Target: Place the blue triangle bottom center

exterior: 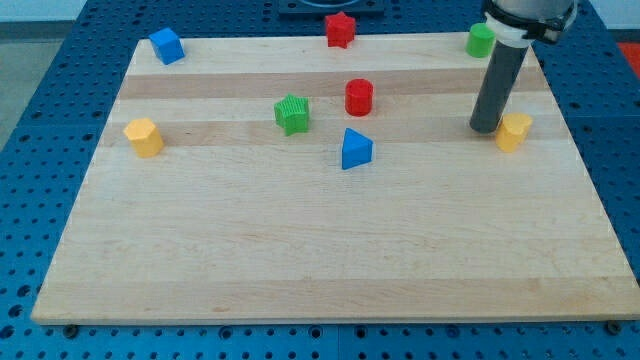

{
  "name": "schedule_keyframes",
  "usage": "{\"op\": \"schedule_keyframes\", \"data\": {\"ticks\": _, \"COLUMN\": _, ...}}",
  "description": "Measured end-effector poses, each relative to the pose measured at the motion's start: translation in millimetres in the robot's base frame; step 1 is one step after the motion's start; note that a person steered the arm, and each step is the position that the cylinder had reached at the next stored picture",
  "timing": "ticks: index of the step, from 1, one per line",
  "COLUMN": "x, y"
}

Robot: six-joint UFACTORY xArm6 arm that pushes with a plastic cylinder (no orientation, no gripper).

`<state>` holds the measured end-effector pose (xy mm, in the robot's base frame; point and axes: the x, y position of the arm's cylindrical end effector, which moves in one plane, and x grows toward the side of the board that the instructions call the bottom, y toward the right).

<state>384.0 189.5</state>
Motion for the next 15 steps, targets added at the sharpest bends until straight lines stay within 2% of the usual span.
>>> {"op": "schedule_keyframes", "data": {"ticks": 1, "x": 0.0, "y": 0.0}}
{"op": "schedule_keyframes", "data": {"ticks": 3, "x": 32.1, "y": -30.3}}
{"op": "schedule_keyframes", "data": {"ticks": 5, "x": 31.6, "y": -87.6}}
{"op": "schedule_keyframes", "data": {"ticks": 7, "x": 8.2, "y": -126.7}}
{"op": "schedule_keyframes", "data": {"ticks": 9, "x": 11.1, "y": -178.7}}
{"op": "schedule_keyframes", "data": {"ticks": 15, "x": 139.2, "y": -180.6}}
